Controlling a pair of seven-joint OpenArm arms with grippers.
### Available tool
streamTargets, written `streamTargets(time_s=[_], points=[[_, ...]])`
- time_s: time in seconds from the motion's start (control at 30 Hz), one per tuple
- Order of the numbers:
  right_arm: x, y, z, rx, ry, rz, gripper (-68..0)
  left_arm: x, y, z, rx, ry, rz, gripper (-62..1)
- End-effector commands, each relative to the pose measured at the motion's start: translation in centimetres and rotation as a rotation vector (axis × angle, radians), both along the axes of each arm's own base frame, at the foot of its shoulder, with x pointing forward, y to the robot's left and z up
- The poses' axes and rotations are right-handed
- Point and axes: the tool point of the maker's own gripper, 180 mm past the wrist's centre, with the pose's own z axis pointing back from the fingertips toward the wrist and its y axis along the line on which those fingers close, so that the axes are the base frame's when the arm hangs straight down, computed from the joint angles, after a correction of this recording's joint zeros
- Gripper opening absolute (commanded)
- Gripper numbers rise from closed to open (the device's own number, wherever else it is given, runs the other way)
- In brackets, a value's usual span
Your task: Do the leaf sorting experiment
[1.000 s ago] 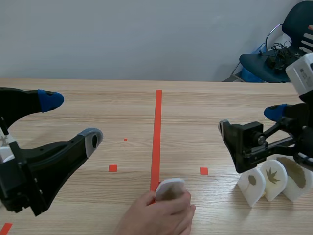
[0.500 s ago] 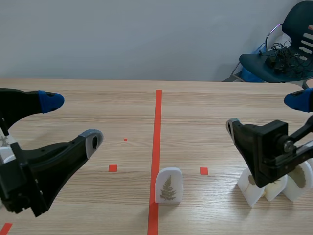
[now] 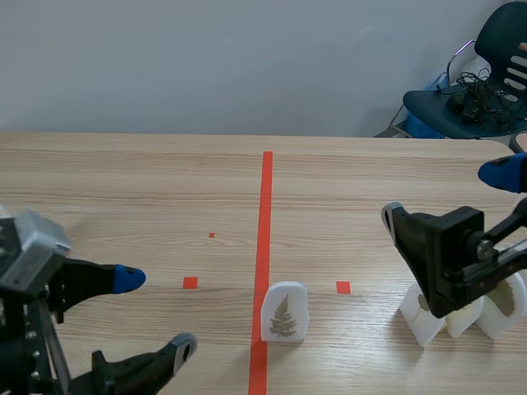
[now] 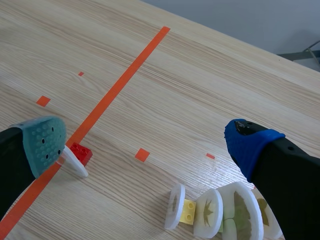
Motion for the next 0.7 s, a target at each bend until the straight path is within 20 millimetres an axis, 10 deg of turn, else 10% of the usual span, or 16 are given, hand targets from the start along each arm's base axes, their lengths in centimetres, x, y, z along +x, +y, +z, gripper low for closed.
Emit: streamTargets(time_s=[0.0,0.67], points=[[0.4,-0.3,0.6,0.002,-0.029,-0.008,0.4,1.0,-0.7,0.7,-0.039,-0.045,-0.006,1.4],[0.5,-0.5,0.7,0.003,-0.030,-0.016,0.4,3.1,-10.8,-4.9,-0.013,-0.128,-0.213,-1.5]])
